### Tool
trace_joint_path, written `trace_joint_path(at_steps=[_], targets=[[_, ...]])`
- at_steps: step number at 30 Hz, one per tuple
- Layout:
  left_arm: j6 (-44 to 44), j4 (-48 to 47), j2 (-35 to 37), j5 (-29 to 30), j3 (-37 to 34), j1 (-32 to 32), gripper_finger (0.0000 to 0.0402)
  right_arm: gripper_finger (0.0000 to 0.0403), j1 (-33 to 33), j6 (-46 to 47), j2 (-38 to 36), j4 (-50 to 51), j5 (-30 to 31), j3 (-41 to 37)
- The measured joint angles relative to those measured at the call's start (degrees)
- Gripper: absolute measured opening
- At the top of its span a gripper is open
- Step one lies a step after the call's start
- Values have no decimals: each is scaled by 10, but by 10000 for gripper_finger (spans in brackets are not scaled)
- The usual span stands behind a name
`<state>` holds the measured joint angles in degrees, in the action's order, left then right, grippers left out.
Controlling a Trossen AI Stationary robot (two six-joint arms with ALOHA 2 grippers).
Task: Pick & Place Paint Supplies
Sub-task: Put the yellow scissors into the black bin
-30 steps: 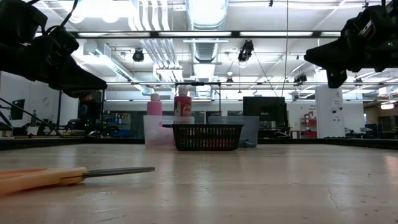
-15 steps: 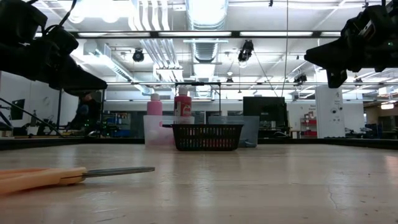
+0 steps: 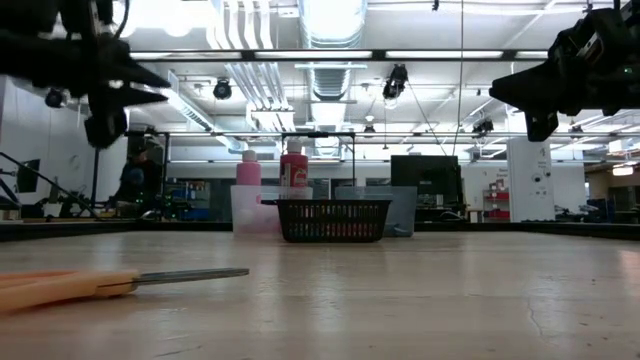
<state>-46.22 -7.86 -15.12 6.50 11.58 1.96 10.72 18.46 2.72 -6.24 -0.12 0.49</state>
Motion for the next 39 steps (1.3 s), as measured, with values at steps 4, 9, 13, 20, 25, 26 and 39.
trace_joint_path(at_steps=[4, 9, 13, 20, 25, 26, 39], targets=[[26, -103, -57, -15, 116, -3, 79, 65, 0, 0, 0, 0, 0, 0], [20, -209, -189, -16, 246, -33, 79, 65, 0, 0, 0, 0, 0, 0], [-53, -314, -316, -16, 343, -87, 79, 65, 0, 0, 0, 0, 0, 0], [-166, -498, -540, 1, 521, -199, 79, 65, 0, 0, 0, 0, 0, 0], [-220, -541, -656, 15, 599, -244, 82, 65, 0, 0, 0, 0, 0, 0], [-227, -540, -670, 15, 607, -247, 87, 65, 0, 0, 0, 0, 0, 0], [-227, -440, -765, -21, 621, -285, 195, 65, 0, 0, 0, 0, 0, 0]])
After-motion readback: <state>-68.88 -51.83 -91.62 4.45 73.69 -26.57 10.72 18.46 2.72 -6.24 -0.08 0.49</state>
